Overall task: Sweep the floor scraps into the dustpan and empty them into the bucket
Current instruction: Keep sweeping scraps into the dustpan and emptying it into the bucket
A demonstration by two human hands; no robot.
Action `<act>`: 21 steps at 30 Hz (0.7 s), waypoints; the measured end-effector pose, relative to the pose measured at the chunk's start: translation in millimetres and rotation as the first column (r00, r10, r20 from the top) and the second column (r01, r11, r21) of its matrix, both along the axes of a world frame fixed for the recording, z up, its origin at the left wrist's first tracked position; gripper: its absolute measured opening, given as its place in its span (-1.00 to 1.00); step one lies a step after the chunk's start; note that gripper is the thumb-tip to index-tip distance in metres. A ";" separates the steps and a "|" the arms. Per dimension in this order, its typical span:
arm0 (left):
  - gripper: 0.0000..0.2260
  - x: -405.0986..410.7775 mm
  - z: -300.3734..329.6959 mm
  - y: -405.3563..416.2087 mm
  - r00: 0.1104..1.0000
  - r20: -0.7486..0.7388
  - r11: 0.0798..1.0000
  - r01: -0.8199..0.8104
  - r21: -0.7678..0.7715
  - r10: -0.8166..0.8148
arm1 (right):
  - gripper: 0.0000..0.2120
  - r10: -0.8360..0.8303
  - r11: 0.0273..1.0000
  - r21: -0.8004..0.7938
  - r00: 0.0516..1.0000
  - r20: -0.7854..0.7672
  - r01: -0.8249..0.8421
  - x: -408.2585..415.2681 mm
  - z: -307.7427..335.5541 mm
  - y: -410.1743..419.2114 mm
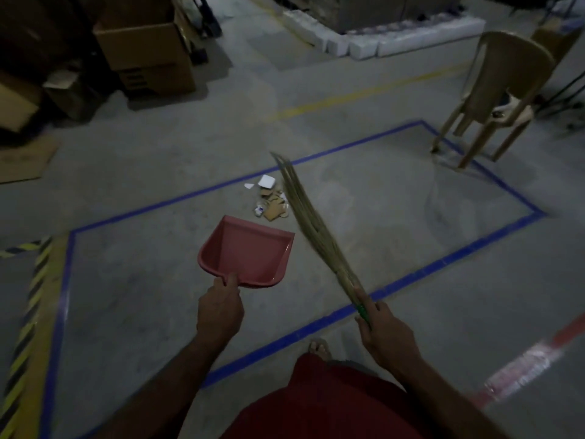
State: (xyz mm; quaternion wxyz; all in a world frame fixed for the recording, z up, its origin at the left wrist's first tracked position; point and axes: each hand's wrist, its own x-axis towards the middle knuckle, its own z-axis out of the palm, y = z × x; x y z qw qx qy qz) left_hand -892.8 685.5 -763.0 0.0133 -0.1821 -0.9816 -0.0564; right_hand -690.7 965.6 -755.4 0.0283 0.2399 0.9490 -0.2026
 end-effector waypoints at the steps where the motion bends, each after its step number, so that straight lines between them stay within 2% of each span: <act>1: -0.77 -14.3 0.9 7.8 1.000 -0.004 1.000 -0.004 -0.006 0.004 | -0.41 0.006 1.000 -0.008 1.000 0.002 -0.006 -18.5 3.8 12.9; 4: -0.78 -54.1 3.9 32.2 1.000 -0.025 1.000 -0.013 -0.026 0.012 | -0.41 0.036 0.999 0.006 0.999 0.014 -0.036 -72.9 16.1 49.0; 10: -0.74 -118.4 3.7 61.6 0.997 0.035 0.998 -0.061 -0.031 0.062 | -0.38 0.042 0.999 -0.035 0.999 -0.002 -0.042 -165.1 24.6 99.5; 21: -0.70 -278.2 -24.3 118.6 0.978 0.176 0.987 -0.092 -0.134 0.115 | -0.41 0.066 0.996 -0.065 0.988 0.141 -0.058 -322.0 -6.4 156.6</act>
